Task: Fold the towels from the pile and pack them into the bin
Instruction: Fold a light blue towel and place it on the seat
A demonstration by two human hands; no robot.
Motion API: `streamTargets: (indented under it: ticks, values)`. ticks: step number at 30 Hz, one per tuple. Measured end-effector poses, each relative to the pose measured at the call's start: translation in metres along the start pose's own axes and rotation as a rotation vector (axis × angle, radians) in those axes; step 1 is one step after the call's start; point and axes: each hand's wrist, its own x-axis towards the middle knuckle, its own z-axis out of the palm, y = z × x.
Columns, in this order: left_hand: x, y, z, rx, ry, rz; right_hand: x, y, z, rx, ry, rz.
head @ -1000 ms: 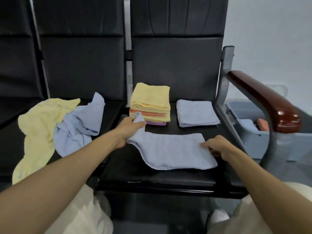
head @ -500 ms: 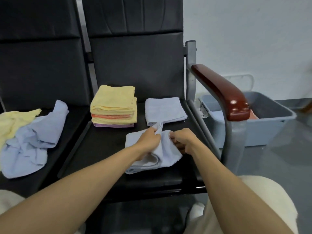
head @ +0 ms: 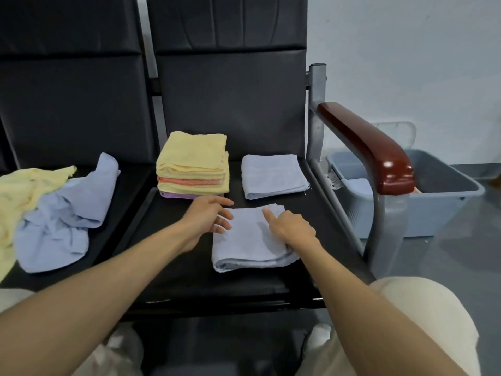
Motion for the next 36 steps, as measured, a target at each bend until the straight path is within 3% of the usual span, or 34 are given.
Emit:
streamTargets:
  ticks: [4,8,10,16,20,23,26,29,32,36]
  values:
    - [0.004,-0.012,-0.017,0.04,0.082,0.034,-0.007,-0.009,0.013,-0.332,0.071,-0.095]
    - [0.01,-0.022,-0.023,0.11,0.148,0.053,-0.01,-0.026,0.011,-0.46,0.136,-0.238]
    - [0.01,-0.027,-0.026,0.094,0.188,0.045,-0.012,-0.038,0.002,-0.345,0.139,-0.315]
    - [0.008,-0.024,-0.037,0.064,0.196,0.011,-0.028,-0.075,-0.031,0.465,0.086,-0.454]
    - [-0.006,-0.014,-0.035,-0.498,-0.174,-0.206,-0.034,-0.081,-0.05,0.91,-0.052,-0.4]
    - [-0.009,-0.014,-0.03,-0.642,-0.365,-0.217,-0.03,-0.073,-0.066,1.076,-0.13,-0.342]
    - [-0.001,-0.004,-0.024,-0.678,-0.359,-0.165,-0.021,-0.052,-0.082,1.199,-0.273,-0.255]
    - [0.016,0.009,-0.026,-0.542,-0.376,-0.093,-0.008,-0.028,-0.095,1.167,-0.35,-0.206]
    - [0.038,0.022,-0.02,-0.302,-0.382,-0.021,0.024,-0.011,-0.098,0.943,-0.223,-0.192]
    - [0.085,0.036,0.007,-0.17,-0.152,0.042,0.067,-0.011,-0.096,0.8,0.008,-0.193]
